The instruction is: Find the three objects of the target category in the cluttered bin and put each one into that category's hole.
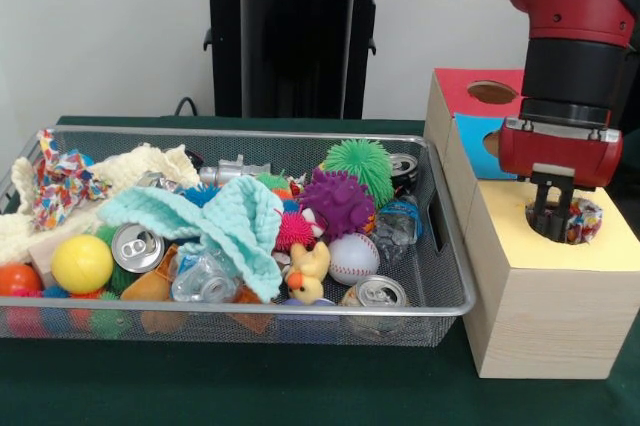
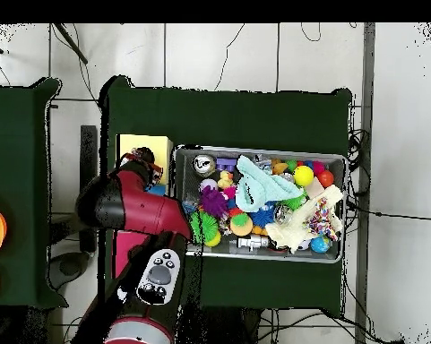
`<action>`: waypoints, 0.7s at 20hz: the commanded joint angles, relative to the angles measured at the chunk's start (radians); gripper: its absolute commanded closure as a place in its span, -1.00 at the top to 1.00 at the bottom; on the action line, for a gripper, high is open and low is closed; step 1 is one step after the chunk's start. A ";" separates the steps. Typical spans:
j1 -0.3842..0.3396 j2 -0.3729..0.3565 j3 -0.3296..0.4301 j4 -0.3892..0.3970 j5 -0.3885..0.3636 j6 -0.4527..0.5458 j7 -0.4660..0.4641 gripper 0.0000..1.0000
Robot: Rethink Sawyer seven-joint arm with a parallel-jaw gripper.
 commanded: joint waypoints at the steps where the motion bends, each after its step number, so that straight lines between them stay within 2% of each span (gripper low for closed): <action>1: -0.002 -0.067 0.021 0.064 0.003 0.137 0.174 -1.00; 14: 0.023 -0.048 -0.001 0.042 0.017 0.149 0.190 -1.00</action>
